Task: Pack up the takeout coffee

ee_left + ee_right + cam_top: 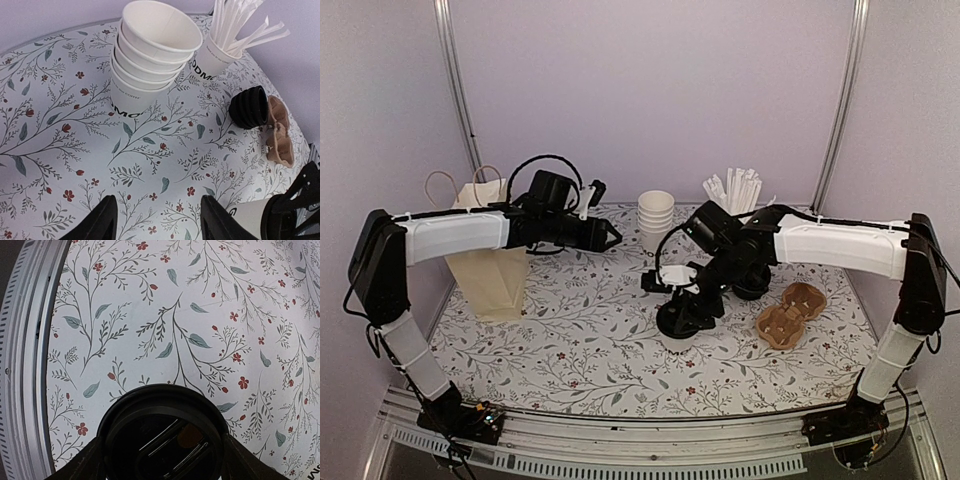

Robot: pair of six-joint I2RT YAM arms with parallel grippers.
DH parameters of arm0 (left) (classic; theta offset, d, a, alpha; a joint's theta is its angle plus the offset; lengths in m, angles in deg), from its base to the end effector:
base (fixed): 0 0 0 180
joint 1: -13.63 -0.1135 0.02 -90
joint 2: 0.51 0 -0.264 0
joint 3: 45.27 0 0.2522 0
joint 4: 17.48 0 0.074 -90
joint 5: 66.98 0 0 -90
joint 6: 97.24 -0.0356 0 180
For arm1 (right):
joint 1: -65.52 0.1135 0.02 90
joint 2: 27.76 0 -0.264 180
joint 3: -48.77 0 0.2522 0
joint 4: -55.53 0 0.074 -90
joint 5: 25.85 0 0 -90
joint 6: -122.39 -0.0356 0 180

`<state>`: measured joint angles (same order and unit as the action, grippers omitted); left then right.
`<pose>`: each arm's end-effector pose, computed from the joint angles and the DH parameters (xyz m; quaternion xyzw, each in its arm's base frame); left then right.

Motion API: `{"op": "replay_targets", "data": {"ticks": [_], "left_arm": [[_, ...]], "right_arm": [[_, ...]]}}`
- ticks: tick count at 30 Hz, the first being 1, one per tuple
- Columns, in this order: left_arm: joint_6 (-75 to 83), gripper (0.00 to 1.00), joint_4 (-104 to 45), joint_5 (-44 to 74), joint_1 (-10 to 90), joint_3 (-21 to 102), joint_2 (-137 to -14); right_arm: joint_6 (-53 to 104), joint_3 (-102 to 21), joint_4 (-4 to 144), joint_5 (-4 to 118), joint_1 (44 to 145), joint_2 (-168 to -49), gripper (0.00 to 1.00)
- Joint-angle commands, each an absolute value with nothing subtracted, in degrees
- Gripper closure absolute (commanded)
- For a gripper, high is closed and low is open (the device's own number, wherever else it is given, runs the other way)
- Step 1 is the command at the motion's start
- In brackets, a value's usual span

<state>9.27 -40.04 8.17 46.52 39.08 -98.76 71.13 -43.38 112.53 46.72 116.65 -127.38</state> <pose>0.3224 -0.2194 0.2498 0.1837 0.8680 -0.2915 0.3576 0.2181 0.2875 0.2436 -0.7046 0.6588 0.1705 0.2012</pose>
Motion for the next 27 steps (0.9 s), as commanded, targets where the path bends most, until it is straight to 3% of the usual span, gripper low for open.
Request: {"op": "replay_targets", "data": {"ticks": [1, 11, 27], "left_arm": [[8.78, 0.41, -38.63, 6.97, 46.42, 39.07, -97.29], [8.79, 0.41, -38.64, 6.08, 46.46, 39.08, -97.64], [8.74, 0.41, -38.77, 4.23, 46.42, 39.53, -98.53]], "right_arm": [[71.32, -44.16, 113.31, 49.59, 117.37, -127.99, 0.30], [69.59, -45.01, 114.24, 48.75, 114.10, -122.68, 0.38], [68.86, -42.93, 119.64, 37.98, 78.94, -107.49, 0.39]]}}
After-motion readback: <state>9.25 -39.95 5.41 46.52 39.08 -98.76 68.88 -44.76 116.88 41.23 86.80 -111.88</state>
